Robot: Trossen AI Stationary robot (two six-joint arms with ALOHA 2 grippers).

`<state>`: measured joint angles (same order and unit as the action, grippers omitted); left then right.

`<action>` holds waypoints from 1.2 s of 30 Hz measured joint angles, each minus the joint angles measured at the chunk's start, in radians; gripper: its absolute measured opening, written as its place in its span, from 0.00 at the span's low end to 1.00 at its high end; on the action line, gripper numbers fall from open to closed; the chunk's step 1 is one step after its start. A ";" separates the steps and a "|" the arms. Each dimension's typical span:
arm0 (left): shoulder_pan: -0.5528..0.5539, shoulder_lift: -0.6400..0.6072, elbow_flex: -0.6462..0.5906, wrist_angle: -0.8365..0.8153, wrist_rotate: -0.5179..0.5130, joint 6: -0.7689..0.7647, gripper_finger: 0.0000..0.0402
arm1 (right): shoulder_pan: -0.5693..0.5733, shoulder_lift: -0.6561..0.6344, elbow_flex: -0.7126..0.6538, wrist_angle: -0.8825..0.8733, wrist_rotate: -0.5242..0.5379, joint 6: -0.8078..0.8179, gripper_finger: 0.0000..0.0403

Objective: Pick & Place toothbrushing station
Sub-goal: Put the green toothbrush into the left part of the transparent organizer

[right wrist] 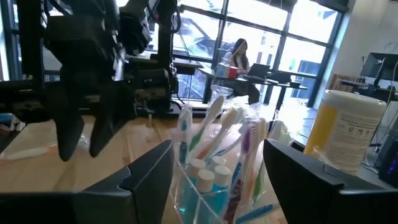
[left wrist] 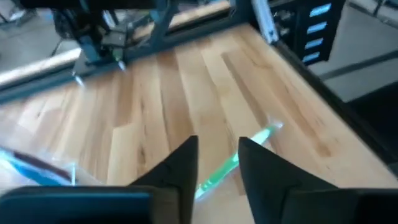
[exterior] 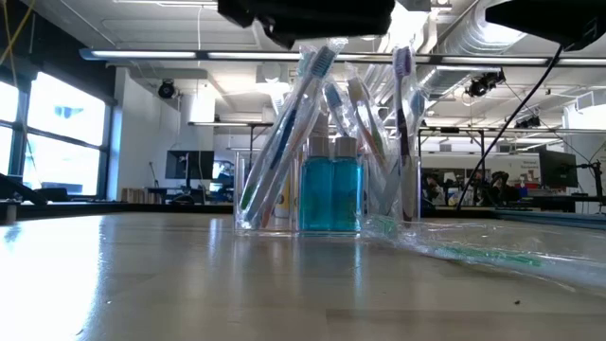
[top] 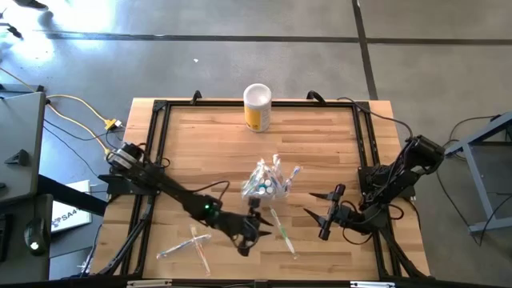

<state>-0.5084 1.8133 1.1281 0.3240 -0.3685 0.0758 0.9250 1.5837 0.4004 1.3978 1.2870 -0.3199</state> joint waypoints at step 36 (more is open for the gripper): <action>0.144 0.320 0.435 -0.554 0.250 0.024 0.41 | -0.009 0.001 0.000 -0.003 0.012 0.008 0.60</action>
<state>-0.3642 2.1330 1.5634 -0.2303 -0.1182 0.1001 0.9157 1.5845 0.4004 1.3949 1.2995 -0.3117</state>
